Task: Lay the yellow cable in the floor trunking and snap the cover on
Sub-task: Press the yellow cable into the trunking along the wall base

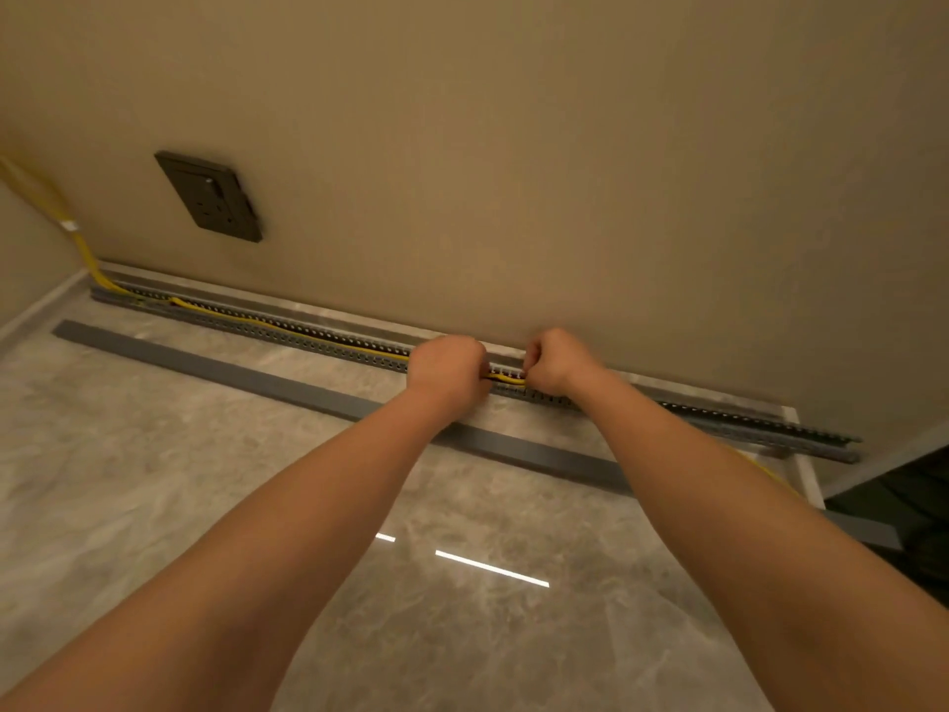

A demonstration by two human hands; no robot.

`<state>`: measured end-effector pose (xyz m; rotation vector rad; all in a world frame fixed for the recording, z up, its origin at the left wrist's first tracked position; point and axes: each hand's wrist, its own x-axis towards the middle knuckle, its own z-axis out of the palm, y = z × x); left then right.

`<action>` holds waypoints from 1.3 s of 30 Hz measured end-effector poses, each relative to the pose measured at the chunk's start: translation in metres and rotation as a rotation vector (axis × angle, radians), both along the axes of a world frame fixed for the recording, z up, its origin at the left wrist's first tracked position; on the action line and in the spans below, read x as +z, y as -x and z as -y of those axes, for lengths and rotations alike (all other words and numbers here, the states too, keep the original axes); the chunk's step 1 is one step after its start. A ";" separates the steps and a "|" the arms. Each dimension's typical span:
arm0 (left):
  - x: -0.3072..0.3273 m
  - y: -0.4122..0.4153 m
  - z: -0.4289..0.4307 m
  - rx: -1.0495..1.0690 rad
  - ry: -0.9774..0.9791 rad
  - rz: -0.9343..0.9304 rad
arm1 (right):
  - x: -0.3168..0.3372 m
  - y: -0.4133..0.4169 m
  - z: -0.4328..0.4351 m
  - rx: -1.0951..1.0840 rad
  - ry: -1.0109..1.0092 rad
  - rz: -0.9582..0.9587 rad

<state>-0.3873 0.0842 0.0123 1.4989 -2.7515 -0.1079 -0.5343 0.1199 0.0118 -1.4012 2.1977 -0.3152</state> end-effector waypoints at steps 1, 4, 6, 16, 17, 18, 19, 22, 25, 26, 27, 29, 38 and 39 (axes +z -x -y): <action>-0.001 0.004 -0.004 -0.031 -0.002 -0.032 | -0.001 0.000 0.001 -0.007 0.003 0.009; -0.006 0.019 -0.018 -0.093 -0.026 -0.055 | 0.000 0.002 0.000 -0.015 0.003 0.036; -0.010 0.026 -0.024 -0.095 -0.001 -0.046 | -0.001 0.003 -0.002 -0.004 0.005 0.038; -0.010 0.034 -0.031 -0.096 0.107 0.096 | 0.006 0.001 -0.018 0.151 -0.011 -0.095; -0.009 0.037 -0.031 -0.093 0.107 0.109 | 0.006 0.003 -0.022 0.166 0.001 -0.129; -0.008 0.040 -0.031 -0.094 0.108 0.121 | 0.005 0.006 -0.026 0.171 0.015 -0.161; -0.008 0.043 -0.032 -0.095 0.111 0.134 | 0.004 0.010 -0.030 0.164 0.033 -0.182; -0.008 0.049 -0.033 -0.093 0.122 0.163 | 0.004 0.029 -0.041 0.097 0.048 -0.129; -0.009 0.052 -0.033 -0.086 0.112 0.180 | 0.010 0.044 -0.049 0.027 -0.004 0.014; -0.008 0.053 -0.033 -0.083 0.103 0.184 | 0.011 0.048 -0.051 0.007 -0.028 0.077; -0.008 0.053 -0.033 -0.081 0.093 0.185 | 0.013 0.052 -0.051 -0.009 -0.058 0.136; -0.007 0.054 -0.033 -0.075 0.080 0.180 | 0.017 0.057 -0.052 -0.016 -0.106 0.187; -0.009 0.052 -0.037 -0.068 0.099 0.197 | 0.010 0.054 -0.051 0.027 0.011 -0.094; -0.008 0.053 -0.038 -0.074 0.103 0.196 | 0.009 0.054 -0.051 0.033 0.013 -0.102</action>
